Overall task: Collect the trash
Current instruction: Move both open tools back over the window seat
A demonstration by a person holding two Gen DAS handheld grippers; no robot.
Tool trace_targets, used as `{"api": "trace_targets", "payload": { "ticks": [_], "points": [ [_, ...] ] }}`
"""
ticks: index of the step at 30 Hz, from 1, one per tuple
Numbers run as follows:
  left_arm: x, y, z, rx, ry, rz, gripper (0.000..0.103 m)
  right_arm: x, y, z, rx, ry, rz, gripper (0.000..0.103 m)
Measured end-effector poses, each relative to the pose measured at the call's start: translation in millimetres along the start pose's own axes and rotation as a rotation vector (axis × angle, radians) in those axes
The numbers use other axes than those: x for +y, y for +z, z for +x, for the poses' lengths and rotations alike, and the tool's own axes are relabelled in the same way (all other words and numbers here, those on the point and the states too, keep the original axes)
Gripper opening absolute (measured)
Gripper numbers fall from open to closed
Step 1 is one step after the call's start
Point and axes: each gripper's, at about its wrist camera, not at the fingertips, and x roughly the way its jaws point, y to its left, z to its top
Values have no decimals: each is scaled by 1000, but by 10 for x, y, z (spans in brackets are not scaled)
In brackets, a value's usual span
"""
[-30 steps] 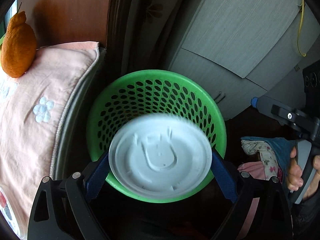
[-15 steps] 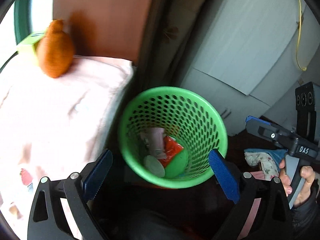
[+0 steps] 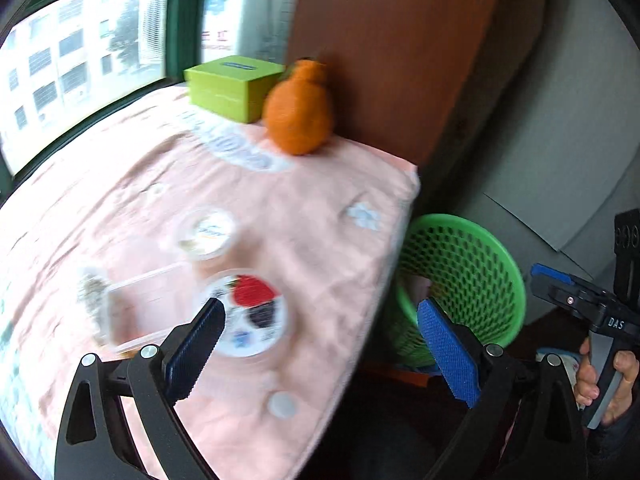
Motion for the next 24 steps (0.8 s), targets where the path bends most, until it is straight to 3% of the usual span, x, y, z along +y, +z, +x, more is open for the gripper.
{"api": "trace_targets", "payload": {
  "ticks": [10,24],
  "points": [
    [952,-233,-235,-19,109,-178,93,611,21,386,74,91,-100,86],
    [1482,-497,-408,-26,135,-305,93,1393,1,1126,192,142,-285,86]
  ]
}}
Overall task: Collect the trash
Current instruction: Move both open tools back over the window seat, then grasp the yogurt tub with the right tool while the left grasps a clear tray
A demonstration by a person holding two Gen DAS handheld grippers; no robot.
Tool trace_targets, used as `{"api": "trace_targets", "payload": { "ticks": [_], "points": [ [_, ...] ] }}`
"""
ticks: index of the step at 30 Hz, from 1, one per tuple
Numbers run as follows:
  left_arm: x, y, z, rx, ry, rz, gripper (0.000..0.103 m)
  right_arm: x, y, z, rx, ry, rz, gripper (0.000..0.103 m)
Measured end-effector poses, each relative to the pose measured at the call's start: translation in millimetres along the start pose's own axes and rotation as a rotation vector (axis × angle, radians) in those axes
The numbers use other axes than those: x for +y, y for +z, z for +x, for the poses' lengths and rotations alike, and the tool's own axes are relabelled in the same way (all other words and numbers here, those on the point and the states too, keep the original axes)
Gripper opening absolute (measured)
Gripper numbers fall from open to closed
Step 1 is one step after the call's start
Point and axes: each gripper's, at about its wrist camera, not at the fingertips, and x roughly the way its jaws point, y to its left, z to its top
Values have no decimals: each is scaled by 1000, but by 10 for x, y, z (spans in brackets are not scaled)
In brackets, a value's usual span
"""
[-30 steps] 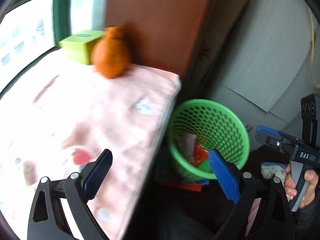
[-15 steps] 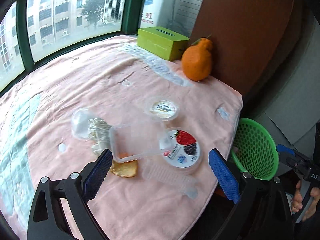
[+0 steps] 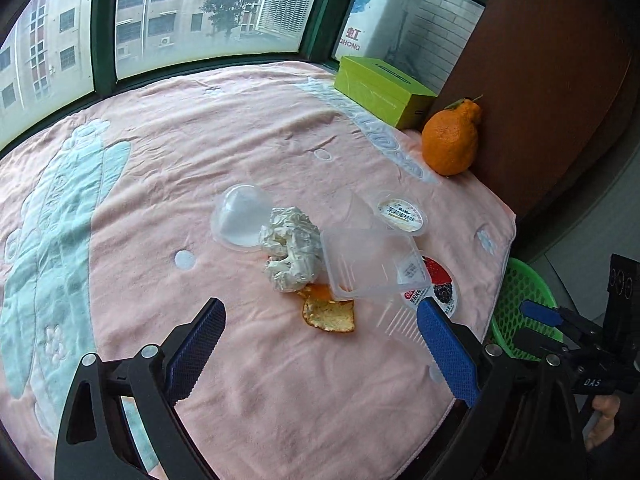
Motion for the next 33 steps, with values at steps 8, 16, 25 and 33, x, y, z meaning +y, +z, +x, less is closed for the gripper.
{"api": "trace_targets", "payload": {
  "ticks": [8,16,25,33],
  "points": [
    [242,-42,-18,4,7,-49,88,206,256,450,84,-9,-133,84],
    [393,-73,5,8,10,-84,88,259,394,776,165,2,-196,83],
    [473,-103,48,20,-4,-104,88,371,442,978,211,3,-249,84],
    [490,-106,84,28,-13,-110,88,448,449,1043,228,6,-276,90]
  ]
}}
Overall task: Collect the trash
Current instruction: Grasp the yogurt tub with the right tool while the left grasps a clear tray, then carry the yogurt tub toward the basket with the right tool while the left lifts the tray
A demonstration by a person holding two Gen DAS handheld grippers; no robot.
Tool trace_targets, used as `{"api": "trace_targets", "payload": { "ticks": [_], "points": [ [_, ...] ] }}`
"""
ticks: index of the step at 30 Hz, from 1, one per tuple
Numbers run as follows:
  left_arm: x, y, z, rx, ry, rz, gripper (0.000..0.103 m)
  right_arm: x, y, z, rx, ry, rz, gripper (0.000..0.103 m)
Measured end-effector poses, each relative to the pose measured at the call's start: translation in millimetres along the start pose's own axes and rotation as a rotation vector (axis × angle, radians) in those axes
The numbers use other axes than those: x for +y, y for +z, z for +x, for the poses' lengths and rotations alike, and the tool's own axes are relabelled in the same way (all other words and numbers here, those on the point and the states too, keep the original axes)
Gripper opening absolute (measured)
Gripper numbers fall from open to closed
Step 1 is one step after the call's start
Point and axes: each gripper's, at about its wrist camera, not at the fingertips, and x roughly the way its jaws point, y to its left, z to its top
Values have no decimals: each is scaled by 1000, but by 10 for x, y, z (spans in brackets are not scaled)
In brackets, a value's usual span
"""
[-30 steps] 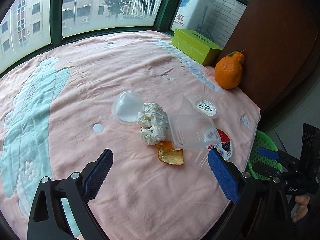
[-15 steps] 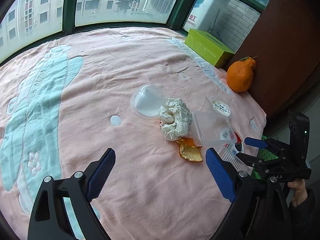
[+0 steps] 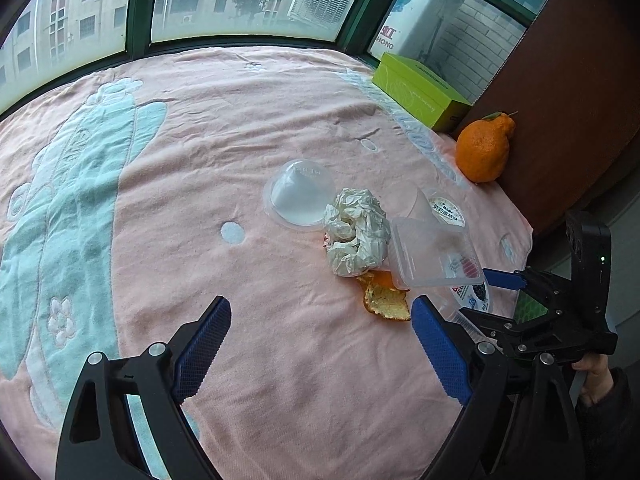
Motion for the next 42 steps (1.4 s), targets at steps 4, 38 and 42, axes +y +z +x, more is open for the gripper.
{"api": "trace_targets", "payload": {
  "ticks": [4,38,42],
  "points": [
    [12,1,16,4,-7,-4,88,49,4,37,0,-19,-15,91],
    [-1079,52,584,129,-111,302,78,-482,-582,-776,-162,-37,223,89],
    [-1004,10,490,120,-99,267,77,-535,-669,-926,-190,-20,260,89]
  ]
}}
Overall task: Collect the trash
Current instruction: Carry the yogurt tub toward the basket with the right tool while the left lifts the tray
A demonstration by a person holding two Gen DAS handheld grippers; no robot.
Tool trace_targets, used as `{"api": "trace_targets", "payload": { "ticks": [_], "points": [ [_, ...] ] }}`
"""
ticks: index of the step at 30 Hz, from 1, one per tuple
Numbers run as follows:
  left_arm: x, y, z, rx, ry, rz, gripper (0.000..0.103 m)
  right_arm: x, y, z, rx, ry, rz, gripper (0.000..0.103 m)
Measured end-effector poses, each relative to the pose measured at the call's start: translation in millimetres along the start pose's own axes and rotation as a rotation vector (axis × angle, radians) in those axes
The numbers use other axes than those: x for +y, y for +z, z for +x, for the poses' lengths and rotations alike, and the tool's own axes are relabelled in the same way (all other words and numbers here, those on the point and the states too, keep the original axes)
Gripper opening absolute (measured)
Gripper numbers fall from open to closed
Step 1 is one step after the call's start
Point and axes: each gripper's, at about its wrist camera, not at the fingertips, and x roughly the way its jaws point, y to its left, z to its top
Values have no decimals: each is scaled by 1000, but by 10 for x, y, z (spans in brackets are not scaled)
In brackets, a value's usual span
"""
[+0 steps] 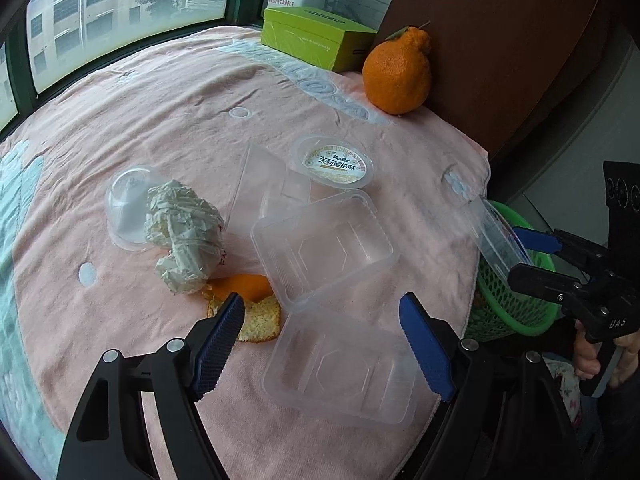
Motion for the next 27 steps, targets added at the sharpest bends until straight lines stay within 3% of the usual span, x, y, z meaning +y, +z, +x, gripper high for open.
{"api": "trace_targets", "payload": {
  "ticks": [4,13,22,27],
  "points": [
    [64,-109,-66,13,69,-90,76,-48,-35,-77,-16,2,19,89],
    [136,-214,8,88,22,-477,77,-174,-138,-193,-46,2,55,89],
    [42,-281,152,124,107,-663,77,-442,-338,-398,-70,-51,97,89],
    [-8,-250,217,124,140,-666,77,-647,-489,-499,-71,-94,140,89]
  ]
}}
